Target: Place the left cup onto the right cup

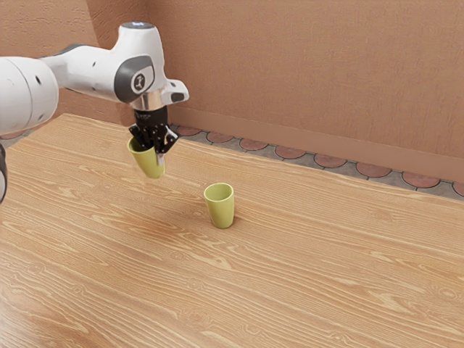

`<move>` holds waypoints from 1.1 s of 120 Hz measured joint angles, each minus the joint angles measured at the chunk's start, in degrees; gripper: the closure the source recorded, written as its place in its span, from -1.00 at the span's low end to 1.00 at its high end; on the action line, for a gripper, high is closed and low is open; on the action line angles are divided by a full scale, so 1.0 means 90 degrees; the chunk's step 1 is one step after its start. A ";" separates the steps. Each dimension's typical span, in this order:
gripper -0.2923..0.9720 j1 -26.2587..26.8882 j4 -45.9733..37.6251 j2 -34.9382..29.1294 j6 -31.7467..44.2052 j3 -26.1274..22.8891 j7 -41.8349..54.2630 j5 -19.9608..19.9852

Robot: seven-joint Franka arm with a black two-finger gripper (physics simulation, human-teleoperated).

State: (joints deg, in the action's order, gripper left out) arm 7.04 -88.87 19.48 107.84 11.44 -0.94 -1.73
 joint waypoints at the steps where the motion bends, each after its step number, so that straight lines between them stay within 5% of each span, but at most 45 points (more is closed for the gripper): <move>1: 0.66 -0.0002 0.0013 0.0004 -0.0007 -0.0013 -0.0001 0.0000; 69: 0.69 -0.0009 0.0137 0.0137 -0.0166 -0.1062 -0.0426 -0.0256; 132: 0.70 -0.0002 0.1281 0.0901 -0.0454 -0.1206 -0.0857 -0.0436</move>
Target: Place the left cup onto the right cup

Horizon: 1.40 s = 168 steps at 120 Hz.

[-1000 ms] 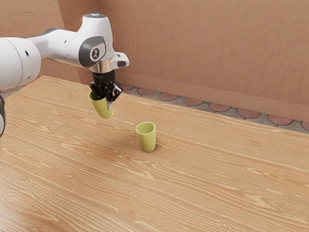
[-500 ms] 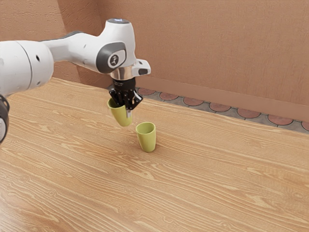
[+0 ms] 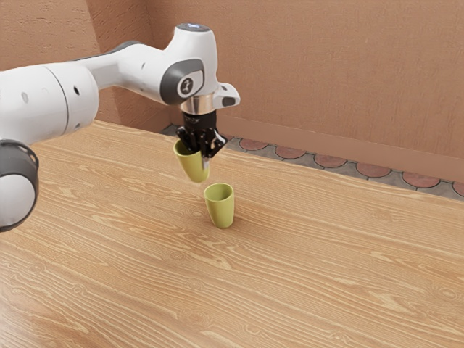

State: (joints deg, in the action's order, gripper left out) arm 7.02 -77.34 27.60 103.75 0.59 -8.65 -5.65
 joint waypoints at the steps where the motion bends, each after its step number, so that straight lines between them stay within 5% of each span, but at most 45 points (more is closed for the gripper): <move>1: 0.70 0.0000 0.0035 0.0023 -0.0018 0.0000 -0.0004 0.0000; 60: 0.70 -0.0030 0.0671 0.0415 -0.0802 -0.0059 -0.0158 0.0182; 168: 0.70 -0.0065 0.1635 0.1182 -0.0933 -0.0337 -0.0254 0.0136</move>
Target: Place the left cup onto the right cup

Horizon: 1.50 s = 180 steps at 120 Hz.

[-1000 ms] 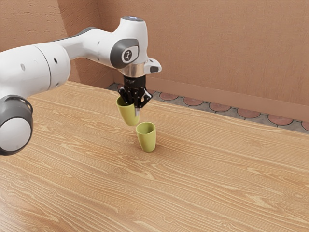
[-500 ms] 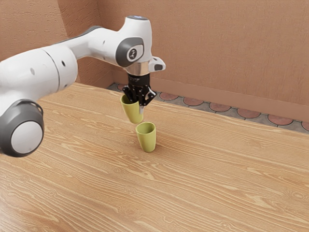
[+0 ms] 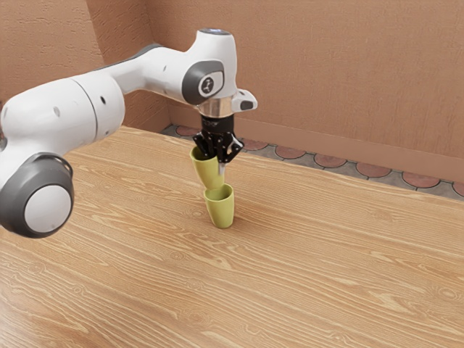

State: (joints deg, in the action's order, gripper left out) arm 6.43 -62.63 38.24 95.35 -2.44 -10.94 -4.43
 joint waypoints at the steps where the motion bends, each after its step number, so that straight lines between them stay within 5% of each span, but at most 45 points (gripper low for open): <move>1: 0.70 0.0000 0.0000 0.0002 0.0000 -0.0001 -0.0001 0.0000; 180: 0.70 0.0026 -0.0013 0.0250 0.0089 -0.0103 -0.0198 -0.0056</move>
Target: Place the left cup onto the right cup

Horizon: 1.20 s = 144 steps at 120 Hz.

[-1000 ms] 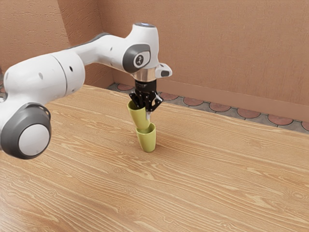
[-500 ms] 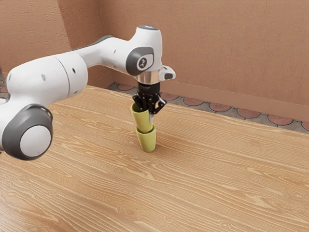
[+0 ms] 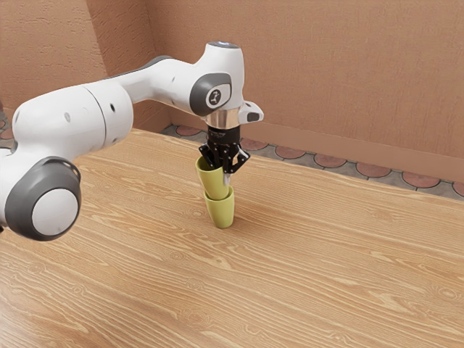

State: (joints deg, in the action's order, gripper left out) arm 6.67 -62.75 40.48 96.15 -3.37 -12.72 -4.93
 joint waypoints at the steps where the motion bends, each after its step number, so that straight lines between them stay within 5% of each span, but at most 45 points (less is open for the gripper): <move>1: 0.70 0.0000 -0.0002 0.0000 0.0000 0.0000 -0.0001 0.0000; 100: 0.70 -0.0039 -0.0130 0.0249 0.0061 -0.0001 -0.0092 -0.0004; 126: 0.03 -0.0019 -0.0177 0.0291 0.0091 -0.0006 -0.0090 0.0058; 144: -0.26 -0.0018 -0.0179 0.0293 0.0099 -0.0006 -0.0095 0.0068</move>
State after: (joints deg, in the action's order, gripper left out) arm 6.50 -64.36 43.12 97.05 -3.43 -13.58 -4.32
